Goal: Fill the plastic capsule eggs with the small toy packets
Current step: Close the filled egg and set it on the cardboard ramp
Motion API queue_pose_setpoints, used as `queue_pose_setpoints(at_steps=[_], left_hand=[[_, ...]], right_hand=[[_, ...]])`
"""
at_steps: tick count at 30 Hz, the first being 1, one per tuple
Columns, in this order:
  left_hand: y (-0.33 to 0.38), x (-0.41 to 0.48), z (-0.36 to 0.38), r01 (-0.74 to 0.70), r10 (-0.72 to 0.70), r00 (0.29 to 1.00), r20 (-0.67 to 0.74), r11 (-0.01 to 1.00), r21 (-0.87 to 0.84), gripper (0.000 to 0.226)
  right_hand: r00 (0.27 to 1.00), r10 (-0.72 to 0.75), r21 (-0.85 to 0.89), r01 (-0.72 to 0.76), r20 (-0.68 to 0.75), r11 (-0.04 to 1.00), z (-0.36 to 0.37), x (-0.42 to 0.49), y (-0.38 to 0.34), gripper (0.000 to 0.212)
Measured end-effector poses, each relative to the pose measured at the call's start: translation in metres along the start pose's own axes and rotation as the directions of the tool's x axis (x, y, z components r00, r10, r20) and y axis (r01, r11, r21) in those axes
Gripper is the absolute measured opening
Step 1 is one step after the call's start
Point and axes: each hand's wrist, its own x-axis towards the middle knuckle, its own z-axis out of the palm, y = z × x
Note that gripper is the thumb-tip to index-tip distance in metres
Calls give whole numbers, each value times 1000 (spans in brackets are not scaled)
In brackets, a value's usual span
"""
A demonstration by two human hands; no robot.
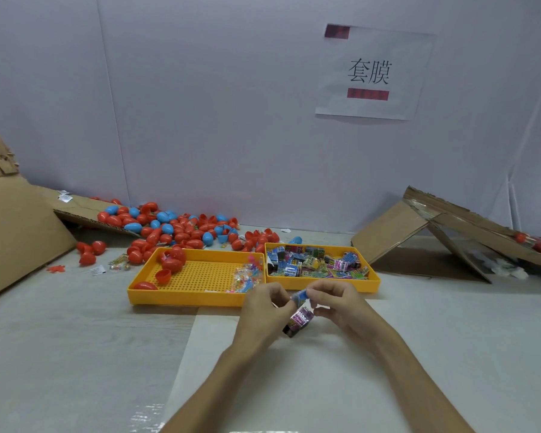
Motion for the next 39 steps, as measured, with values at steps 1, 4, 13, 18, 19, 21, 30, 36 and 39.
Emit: queue_pose_setpoints(at_steps=[1, 4, 13, 18, 19, 21, 30, 36, 39], left_hand=[[0, 0, 0, 7, -7, 1000, -8, 1000, 3, 25], [0, 1, 0, 14, -15, 1000, -25, 999, -41, 24], [-2, 0, -1, -86, 85, 977, -195, 996, 1, 25], [-3, 0, 0, -122, 126, 970, -206, 992, 34, 30], [-4, 1, 0, -123, 130, 971, -202, 991, 47, 30], [-5, 1, 0, -125, 138, 970, -202, 989, 79, 30], [1, 11, -32, -41, 60, 986, 154, 991, -124, 11], [-20, 40, -98, 23, 57, 932, -357, 976, 216, 7], [-44, 58, -140, 173, 109, 893, -436, 812, 558, 28]], right_hand=[[1000, -4, 7, 4, -27, 1000, -1, 1, 0, 19], [1000, -3, 54, 3, -8, 999, -3, 2, 0, 14], [993, 99, 99, -105, 66, 989, 0, 2, 1, 23], [991, 108, 38, -112, 82, 993, 2, 0, -1, 16], [989, 117, 17, -119, 86, 993, 3, 0, 0, 18], [987, 128, -16, -127, 94, 992, 3, 0, 1, 22], [990, 116, -57, -111, 80, 992, -2, 0, 1, 21], [993, 90, 83, -83, -77, 993, -4, 3, 3, 15], [991, 74, 105, -62, -108, 993, -7, 4, 2, 10]])
